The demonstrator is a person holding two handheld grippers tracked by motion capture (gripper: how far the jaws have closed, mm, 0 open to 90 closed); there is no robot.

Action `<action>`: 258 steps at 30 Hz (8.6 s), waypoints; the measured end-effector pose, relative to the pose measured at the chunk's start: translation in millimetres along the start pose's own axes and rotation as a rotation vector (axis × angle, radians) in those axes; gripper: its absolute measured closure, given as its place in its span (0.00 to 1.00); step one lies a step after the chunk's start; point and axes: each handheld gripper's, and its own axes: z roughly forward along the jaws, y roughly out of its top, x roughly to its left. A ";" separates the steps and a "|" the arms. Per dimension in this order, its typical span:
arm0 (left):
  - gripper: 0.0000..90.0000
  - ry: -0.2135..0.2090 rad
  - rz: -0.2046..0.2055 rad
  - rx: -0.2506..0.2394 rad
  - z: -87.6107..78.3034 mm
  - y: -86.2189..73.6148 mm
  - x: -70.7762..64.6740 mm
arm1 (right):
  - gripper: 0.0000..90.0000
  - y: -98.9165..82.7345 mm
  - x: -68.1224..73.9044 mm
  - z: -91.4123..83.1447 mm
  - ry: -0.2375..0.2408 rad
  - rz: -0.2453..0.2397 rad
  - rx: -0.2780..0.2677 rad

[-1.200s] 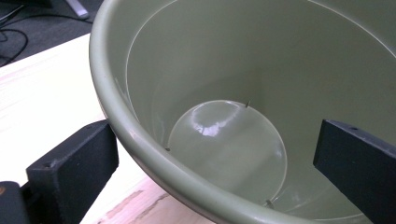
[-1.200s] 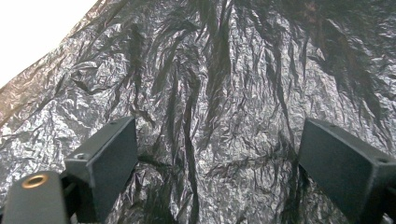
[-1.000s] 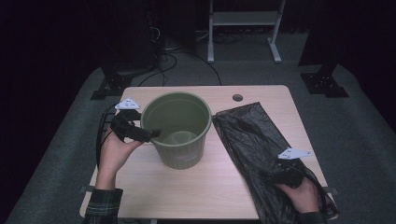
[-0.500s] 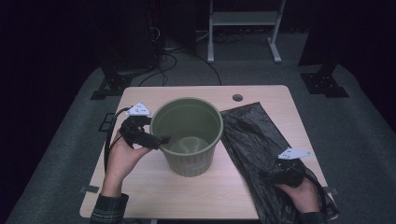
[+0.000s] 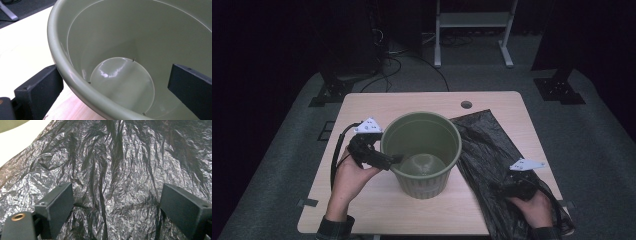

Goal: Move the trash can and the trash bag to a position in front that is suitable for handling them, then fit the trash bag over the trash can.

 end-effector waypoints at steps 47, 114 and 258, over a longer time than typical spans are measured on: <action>0.00 0.067 -0.010 -0.044 -60.3 -46.2 -10.1 | 0.12 0.2 -0.2 0.5 0.000 -0.001 -0.001; 0.00 0.094 -0.016 0.094 55.8 -157.8 6.5 | 0.12 0.3 -0.2 0.4 0.001 0.000 -0.001; 0.00 0.103 -0.004 0.117 57.8 -157.7 4.4 | 0.96 62.0 52.7 53.7 0.163 -0.134 0.006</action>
